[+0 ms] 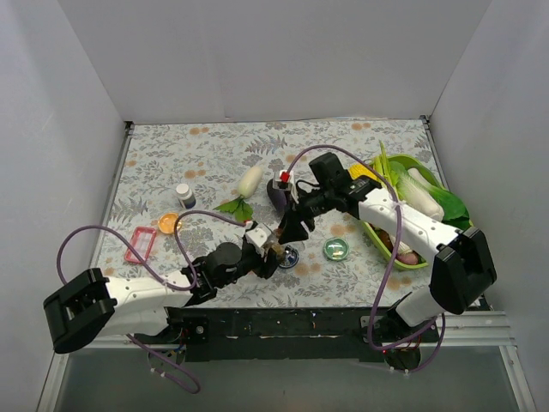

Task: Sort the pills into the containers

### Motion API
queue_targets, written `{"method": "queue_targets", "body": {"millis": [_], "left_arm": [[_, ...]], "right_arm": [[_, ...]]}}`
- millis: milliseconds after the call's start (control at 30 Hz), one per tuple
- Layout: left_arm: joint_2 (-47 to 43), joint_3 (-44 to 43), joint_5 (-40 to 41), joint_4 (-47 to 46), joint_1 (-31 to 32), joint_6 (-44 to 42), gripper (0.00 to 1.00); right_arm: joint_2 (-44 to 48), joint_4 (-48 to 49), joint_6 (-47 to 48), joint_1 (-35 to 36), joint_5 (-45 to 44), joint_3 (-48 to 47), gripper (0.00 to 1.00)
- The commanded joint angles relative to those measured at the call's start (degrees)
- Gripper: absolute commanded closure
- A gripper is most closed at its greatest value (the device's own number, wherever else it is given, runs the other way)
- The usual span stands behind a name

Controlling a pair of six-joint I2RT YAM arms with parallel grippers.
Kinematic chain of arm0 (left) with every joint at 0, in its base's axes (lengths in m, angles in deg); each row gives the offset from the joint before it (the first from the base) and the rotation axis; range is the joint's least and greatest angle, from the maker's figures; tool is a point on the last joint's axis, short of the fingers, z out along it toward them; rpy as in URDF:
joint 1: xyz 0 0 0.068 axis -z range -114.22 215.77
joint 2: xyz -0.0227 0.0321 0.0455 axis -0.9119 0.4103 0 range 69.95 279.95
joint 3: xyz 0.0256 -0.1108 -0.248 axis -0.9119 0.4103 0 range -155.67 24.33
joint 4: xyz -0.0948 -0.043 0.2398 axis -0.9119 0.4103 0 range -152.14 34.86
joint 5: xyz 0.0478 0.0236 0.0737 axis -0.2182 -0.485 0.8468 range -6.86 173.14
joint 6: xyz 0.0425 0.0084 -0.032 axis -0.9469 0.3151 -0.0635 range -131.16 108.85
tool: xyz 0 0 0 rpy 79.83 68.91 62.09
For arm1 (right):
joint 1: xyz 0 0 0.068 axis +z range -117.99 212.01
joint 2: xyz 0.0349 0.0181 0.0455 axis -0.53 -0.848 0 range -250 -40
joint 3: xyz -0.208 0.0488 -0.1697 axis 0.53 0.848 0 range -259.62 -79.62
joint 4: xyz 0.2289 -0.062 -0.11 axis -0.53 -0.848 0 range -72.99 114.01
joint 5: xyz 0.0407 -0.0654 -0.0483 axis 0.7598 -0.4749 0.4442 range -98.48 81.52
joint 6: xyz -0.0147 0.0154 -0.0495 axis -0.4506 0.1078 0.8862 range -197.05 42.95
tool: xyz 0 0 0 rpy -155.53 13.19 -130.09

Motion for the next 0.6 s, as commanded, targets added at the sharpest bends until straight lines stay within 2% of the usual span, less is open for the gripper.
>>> {"method": "queue_targets", "body": {"millis": [0, 33, 67, 100, 133, 200, 233, 333, 433, 567], "left_arm": [[-6.12, 1.80, 4.59, -12.77, -1.03, 1.41, 1.00], [-7.44, 2.50, 3.36, -11.99, -0.95, 1.50, 1.00], [-8.75, 3.03, 1.08, -9.63, -1.03, 1.50, 1.00], [-11.73, 4.17, -0.16, -8.47, -1.03, 1.59, 1.00], [-13.23, 4.70, -1.13, -7.42, -1.03, 1.59, 1.00], [-18.05, 6.45, -4.64, -4.61, -1.03, 1.50, 1.00], [-19.39, 6.81, -5.61, -3.46, -1.12, 1.50, 1.00], [-23.95, 6.90, -12.89, 1.28, -1.03, 1.06, 1.00], [-25.55, 5.07, -19.75, 5.33, -1.03, 0.54, 1.00], [-23.37, 1.99, -26.53, 9.46, -1.12, 0.01, 1.00]], "right_arm": [[0.57, -10.09, 3.63, -3.26, 12.97, -5.32, 0.35], [0.92, -12.47, 6.62, -4.05, 13.85, -6.28, 0.26], [0.92, -16.24, 11.26, -4.41, 14.38, -9.43, 0.22], [0.66, -25.50, 22.62, -4.41, 14.65, -11.11, 0.17], [0.13, -32.03, 31.70, -4.41, 15.00, -13.22, 0.13], [0.39, -38.14, 47.77, -4.50, 15.00, -15.43, 0.08], [1.61, -41.38, 51.87, -4.50, 14.74, -15.09, 0.07], [5.30, -39.32, 60.59, -4.32, 15.00, -11.49, 0.06], [7.68, -37.29, 64.64, -3.97, 18.07, -9.02, 0.04], [6.29, -37.46, 64.40, 2.25, 17.73, -10.51, 0.05]]}}
